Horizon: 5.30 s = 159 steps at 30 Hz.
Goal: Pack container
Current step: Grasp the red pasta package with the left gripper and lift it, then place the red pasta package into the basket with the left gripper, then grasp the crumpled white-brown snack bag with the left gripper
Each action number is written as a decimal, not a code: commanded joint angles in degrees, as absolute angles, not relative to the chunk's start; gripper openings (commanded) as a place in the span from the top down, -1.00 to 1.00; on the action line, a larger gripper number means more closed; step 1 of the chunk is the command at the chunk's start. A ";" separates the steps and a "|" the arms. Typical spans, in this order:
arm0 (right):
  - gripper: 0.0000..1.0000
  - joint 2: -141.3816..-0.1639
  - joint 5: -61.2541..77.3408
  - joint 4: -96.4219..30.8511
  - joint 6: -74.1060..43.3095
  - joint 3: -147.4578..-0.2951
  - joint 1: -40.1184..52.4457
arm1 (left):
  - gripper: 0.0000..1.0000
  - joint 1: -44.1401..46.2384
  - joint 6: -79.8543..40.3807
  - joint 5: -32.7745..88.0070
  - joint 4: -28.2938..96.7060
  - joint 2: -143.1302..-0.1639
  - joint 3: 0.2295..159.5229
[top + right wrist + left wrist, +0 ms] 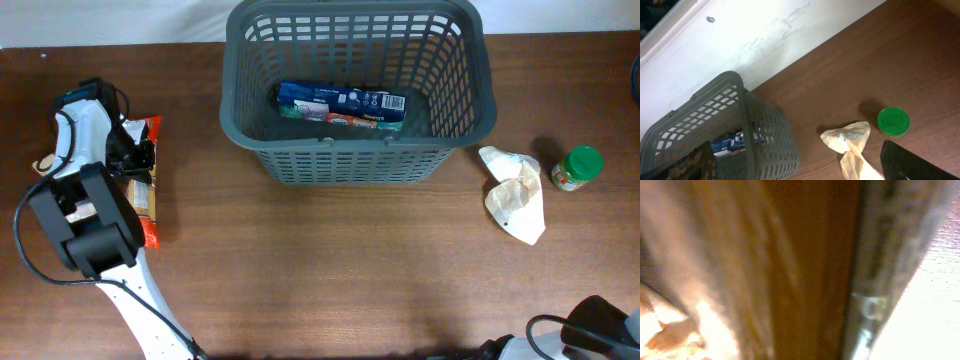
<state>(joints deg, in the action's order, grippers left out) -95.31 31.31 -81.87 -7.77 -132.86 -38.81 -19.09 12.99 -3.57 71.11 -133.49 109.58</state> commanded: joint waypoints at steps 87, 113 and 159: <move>-0.97 -95.29 31.00 -81.67 -7.79 -133.08 -39.07 | -0.98 -27.70 12.47 -5.15 81.60 -113.54 124.20; -0.97 -95.29 31.00 -81.67 -7.81 -133.08 -39.07 | -0.88 -33.01 15.00 -5.43 52.10 -121.93 88.75; -0.98 -95.29 31.00 -81.67 -7.81 -133.08 -39.07 | 0.61 -15.51 9.61 -15.81 91.24 -126.43 164.35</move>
